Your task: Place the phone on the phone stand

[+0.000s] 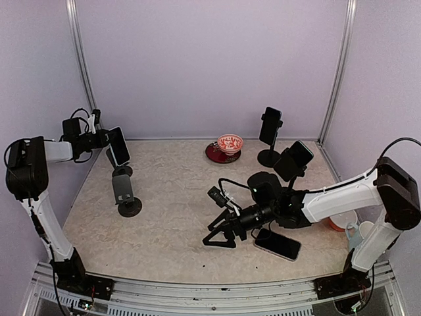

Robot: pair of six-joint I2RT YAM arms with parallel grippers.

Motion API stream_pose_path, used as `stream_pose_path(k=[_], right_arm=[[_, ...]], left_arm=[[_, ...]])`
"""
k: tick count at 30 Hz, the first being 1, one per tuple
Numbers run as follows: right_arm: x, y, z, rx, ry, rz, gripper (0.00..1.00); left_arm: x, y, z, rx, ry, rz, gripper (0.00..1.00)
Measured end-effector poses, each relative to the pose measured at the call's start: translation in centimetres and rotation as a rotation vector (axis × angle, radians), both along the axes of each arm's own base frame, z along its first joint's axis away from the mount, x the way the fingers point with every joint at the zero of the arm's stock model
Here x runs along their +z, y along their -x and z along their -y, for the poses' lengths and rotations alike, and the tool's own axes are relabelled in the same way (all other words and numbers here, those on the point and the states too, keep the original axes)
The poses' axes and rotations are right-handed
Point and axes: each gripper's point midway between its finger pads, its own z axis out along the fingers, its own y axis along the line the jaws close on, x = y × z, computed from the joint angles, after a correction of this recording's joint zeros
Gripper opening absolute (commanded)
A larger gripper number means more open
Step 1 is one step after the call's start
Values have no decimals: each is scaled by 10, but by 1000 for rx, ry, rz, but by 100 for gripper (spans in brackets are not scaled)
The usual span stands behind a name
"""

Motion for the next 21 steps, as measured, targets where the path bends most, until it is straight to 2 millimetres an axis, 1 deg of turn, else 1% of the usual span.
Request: stream_pose_path(k=[11,21], right_arm=[[2,1,-2,5,-3,2,100],[2,2,-2,6,-3,3,100]], left_arm=[[-10,2,0,18,6,-32,0],[-7,7,-2,41,-1,-33,0]])
